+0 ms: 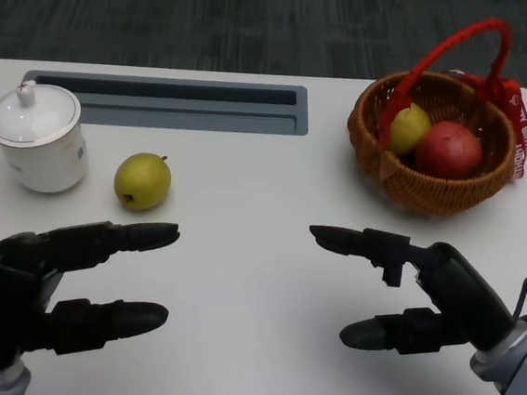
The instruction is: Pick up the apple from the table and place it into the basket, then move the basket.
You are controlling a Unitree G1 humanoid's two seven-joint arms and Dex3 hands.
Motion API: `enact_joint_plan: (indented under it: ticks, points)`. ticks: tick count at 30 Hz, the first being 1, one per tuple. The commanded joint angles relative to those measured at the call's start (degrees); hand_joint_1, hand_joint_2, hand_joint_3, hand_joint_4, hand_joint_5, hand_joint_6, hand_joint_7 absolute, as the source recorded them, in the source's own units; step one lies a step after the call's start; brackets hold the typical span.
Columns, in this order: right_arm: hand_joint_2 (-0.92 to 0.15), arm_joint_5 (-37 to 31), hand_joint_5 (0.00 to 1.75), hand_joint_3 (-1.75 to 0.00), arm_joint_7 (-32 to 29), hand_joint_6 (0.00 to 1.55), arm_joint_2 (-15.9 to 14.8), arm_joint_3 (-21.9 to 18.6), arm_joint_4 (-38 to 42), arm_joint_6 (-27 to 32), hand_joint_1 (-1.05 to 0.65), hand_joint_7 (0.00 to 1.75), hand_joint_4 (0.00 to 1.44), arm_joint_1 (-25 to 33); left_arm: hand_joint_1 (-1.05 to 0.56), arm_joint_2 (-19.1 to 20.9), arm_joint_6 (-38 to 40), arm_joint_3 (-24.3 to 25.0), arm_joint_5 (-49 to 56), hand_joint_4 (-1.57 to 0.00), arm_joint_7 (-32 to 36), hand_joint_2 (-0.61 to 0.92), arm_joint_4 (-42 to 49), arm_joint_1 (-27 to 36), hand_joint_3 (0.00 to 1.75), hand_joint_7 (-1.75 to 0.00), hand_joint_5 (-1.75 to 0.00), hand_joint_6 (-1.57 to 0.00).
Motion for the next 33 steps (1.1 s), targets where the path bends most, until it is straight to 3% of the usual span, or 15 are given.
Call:
enact_joint_plan:
  ticks: [1, 15, 33]
  points:
    - [-0.84, 1.6, 0.01, 0.0, 1.2, 0.6, 0.3, -0.5, -0.1, -0.9, -0.53, 0.01, 0.66, 0.2, -0.48, 1.4, -0.4, 0.6, -0.5, -0.98, -0.8, 0.72, -0.3, -0.4, 0.0, 0.0, 0.0, -0.9]
    - [-0.83, 3.1, 0.01, 0.0, 3.5, 0.6, 2.1, -0.4, -1.3, -1.2, -0.55, 0.0, 0.67, 1.6, -0.49, 1.9, -1.1, 0.6, -0.7, -0.98, -2.0, 0.71, -0.3, 0.1, 0.0, 0.0, 0.0, -0.9]
    - [-0.82, 4.7, 0.0, 0.0, 4.8, 0.61, 2.0, -0.4, -3.6, -1.1, -0.53, 0.0, 0.68, 3.1, -0.48, 2.4, 0.5, 0.1, -1.2, -0.97, -2.4, 0.71, -2.1, 1.4, 0.0, 0.0, 0.0, -0.89]
